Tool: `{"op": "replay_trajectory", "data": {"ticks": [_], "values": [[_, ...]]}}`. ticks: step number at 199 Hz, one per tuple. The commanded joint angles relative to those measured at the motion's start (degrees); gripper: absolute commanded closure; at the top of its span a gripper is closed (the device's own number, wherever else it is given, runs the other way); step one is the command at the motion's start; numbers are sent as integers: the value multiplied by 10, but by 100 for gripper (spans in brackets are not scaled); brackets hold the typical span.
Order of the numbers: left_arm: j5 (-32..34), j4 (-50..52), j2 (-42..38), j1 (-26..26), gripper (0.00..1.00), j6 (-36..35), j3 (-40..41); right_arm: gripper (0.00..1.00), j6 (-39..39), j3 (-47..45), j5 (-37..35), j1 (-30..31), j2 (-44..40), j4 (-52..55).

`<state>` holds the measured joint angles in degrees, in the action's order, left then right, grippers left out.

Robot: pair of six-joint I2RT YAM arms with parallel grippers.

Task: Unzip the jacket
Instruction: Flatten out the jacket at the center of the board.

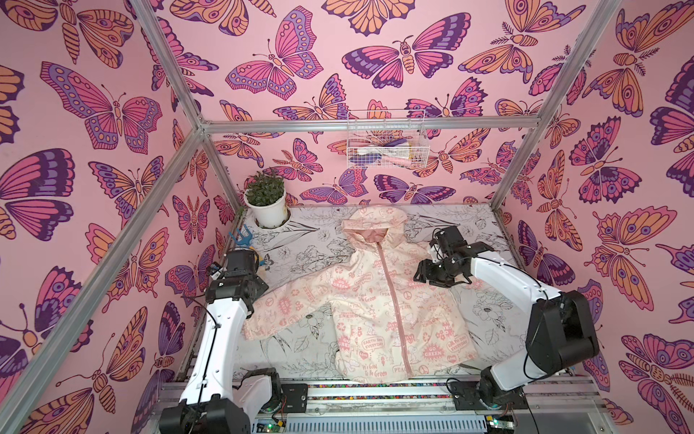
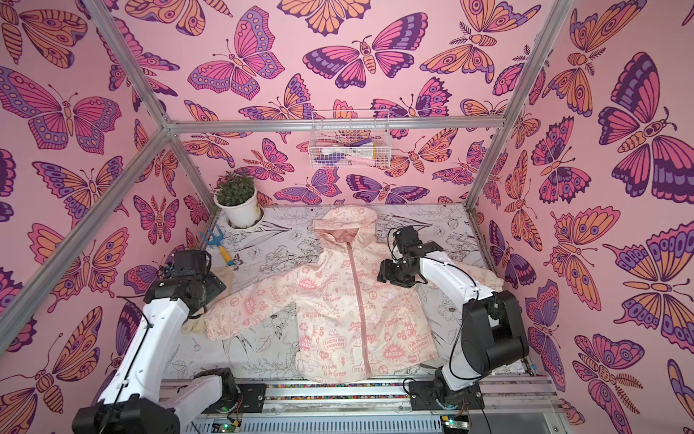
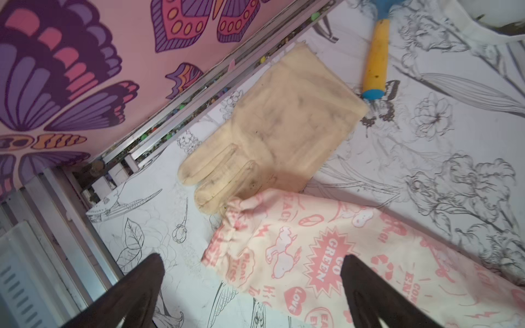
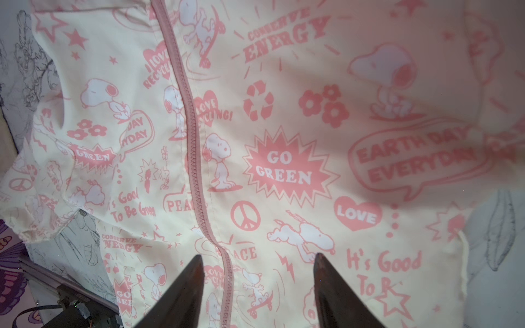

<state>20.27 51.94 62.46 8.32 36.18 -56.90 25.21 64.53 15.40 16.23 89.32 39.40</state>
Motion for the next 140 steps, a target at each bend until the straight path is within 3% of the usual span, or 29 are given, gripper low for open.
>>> {"op": "replay_trajectory", "data": {"ticks": [1, 29, 57, 86, 140], "values": [[-79, -31, -3, 3, 0, -87, -37, 38, -13, 6, -10, -42, -13, -3], [-181, -140, -63, 4, 0, -142, 8, 39, -28, 0, 2, -90, -23, -26], [-314, -223, -82, -7, 0, -199, 41, 39, -50, 7, 19, -93, -22, -63], [-290, -196, 0, -92, 0, -246, -15, 42, -37, 32, 40, -79, 4, -79], [-289, -169, 229, -228, 1, -264, -143, 42, -19, 53, -54, -60, 51, -5]]}}
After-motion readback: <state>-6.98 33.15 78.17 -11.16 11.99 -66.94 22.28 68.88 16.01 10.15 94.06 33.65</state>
